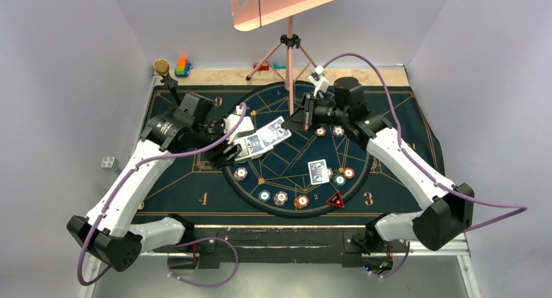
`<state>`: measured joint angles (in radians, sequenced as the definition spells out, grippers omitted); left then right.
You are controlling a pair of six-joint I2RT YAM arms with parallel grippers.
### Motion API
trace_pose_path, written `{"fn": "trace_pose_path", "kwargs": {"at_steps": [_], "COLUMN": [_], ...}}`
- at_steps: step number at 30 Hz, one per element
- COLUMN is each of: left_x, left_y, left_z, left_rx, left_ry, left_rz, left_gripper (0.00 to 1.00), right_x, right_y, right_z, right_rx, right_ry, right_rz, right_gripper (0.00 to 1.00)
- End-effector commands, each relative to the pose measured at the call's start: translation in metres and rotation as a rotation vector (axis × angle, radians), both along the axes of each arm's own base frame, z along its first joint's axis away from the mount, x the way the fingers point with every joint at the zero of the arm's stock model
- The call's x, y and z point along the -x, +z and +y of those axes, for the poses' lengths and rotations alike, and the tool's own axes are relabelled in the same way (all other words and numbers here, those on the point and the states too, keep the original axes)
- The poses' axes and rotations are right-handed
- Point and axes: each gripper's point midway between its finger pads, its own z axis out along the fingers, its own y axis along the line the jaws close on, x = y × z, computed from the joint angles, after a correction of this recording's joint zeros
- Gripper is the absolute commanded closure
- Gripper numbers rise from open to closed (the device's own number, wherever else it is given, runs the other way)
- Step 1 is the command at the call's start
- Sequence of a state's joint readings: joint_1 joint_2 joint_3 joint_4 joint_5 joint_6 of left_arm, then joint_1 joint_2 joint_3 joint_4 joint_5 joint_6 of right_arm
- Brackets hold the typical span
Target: Distribute texas hold em gaming equipment
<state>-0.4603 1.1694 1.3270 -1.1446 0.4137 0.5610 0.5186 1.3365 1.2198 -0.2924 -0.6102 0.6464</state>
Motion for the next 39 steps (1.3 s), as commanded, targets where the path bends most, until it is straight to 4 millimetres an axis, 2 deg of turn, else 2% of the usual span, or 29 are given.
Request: {"fn": "trace_pose_path", "kwargs": {"at_steps": [1,7,10,13,17,23,25,28,33,39], "left_x": [-0.005,-0.002,0.001,0.005,0.009,0.013,0.013,0.014,0.015,0.016], "left_y": [0.008,0.006,0.009,0.011,0.014,0.019,0.019,0.020,0.021,0.021], "left_z": [-0.002,-0.001,-0.001,-0.001,0.000,0.001,0.001,0.001,0.003,0.004], "left_rx": [0.028,0.027,0.035,0.041,0.047,0.055,0.056,0.056,0.051,0.052], "left_ry": [-0.001,-0.002,-0.005,-0.007,-0.010,-0.005,-0.004,-0.003,-0.001,0.003], "left_rz": [-0.052,-0.042,-0.041,-0.041,-0.034,-0.038,-0.037,-0.035,-0.039,-0.036], "left_gripper": [1.00,1.00,1.00,1.00,1.00,1.00,1.00,1.00,1.00,1.00], "right_x": [0.000,-0.032,-0.049,-0.069,-0.093,-0.120,-0.132,-0.146,-0.165,-0.179], "right_y": [0.031,0.033,0.022,0.002,-0.031,-0.080,-0.085,-0.107,-0.132,-0.161], "right_z": [-0.010,-0.037,-0.039,-0.036,-0.008,0.065,0.086,0.110,0.131,0.135], "right_rx": [-0.117,-0.127,-0.100,-0.079,-0.088,-0.029,-0.035,-0.032,-0.014,0.019], "right_ry": [0.006,-0.135,-0.190,-0.223,-0.172,-0.087,-0.080,-0.096,-0.171,-0.261], "right_rz": [-0.028,-0.026,-0.012,0.010,0.080,0.110,0.097,0.108,0.086,0.064], "right_gripper": [1.00,1.00,1.00,1.00,1.00,1.00,1.00,1.00,1.00,1.00]}}
